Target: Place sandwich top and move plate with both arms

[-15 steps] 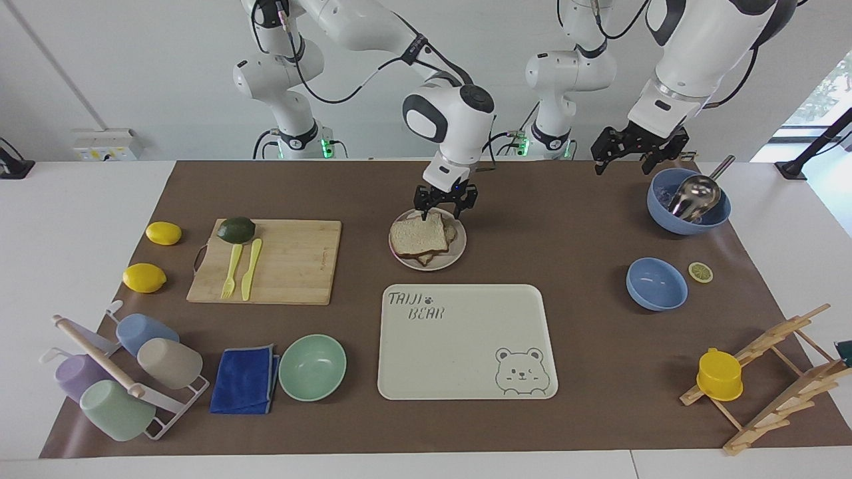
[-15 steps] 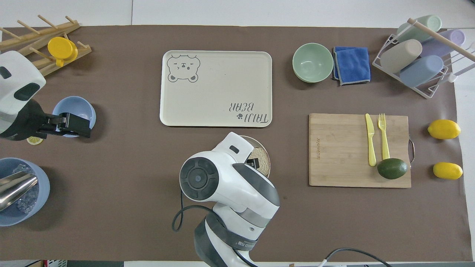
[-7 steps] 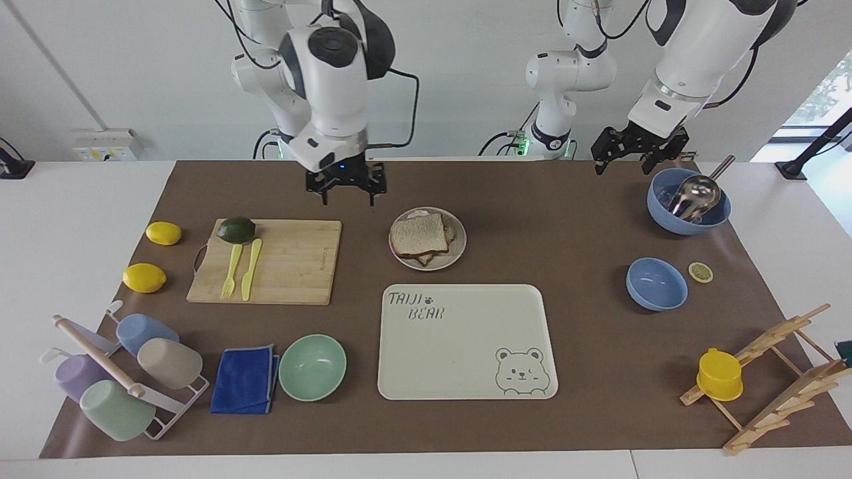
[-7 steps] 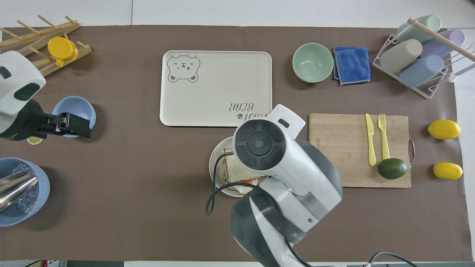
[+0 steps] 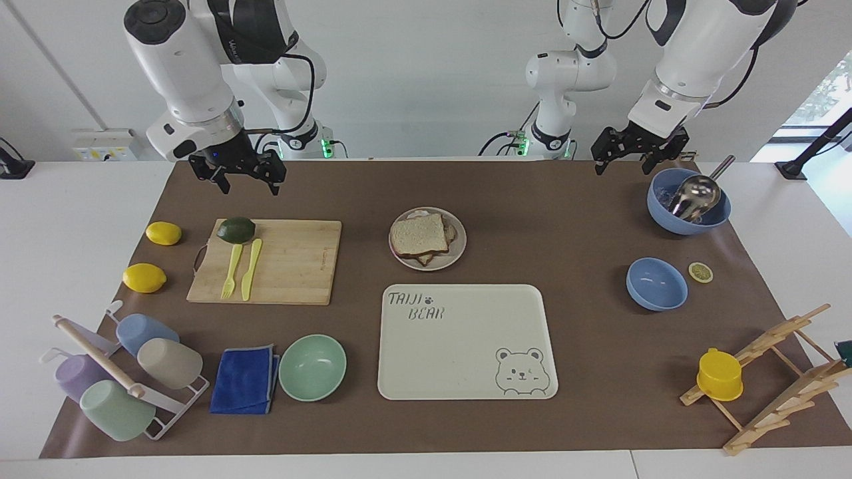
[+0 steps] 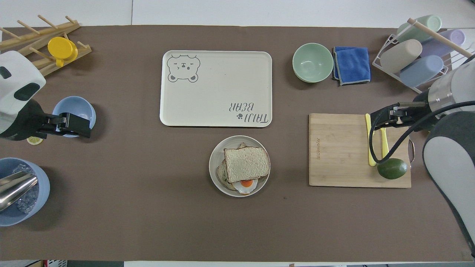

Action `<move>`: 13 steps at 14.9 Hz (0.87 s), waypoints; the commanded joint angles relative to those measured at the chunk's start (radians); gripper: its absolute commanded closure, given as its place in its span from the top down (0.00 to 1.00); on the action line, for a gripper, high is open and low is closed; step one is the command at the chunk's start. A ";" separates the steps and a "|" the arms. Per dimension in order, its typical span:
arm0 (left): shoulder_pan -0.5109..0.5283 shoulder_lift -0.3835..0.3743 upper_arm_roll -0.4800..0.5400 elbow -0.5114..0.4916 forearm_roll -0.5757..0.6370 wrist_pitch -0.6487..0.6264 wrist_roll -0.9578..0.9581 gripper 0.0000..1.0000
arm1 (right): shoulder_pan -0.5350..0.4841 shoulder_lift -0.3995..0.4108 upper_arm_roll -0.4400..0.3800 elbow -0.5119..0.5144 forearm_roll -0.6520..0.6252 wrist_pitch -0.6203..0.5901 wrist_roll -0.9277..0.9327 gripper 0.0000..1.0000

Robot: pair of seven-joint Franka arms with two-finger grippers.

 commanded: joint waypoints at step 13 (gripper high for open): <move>-0.152 -0.030 -0.011 -0.137 -0.023 0.129 -0.129 1.00 | 0.185 0.033 -0.287 0.076 -0.017 -0.080 -0.098 1.00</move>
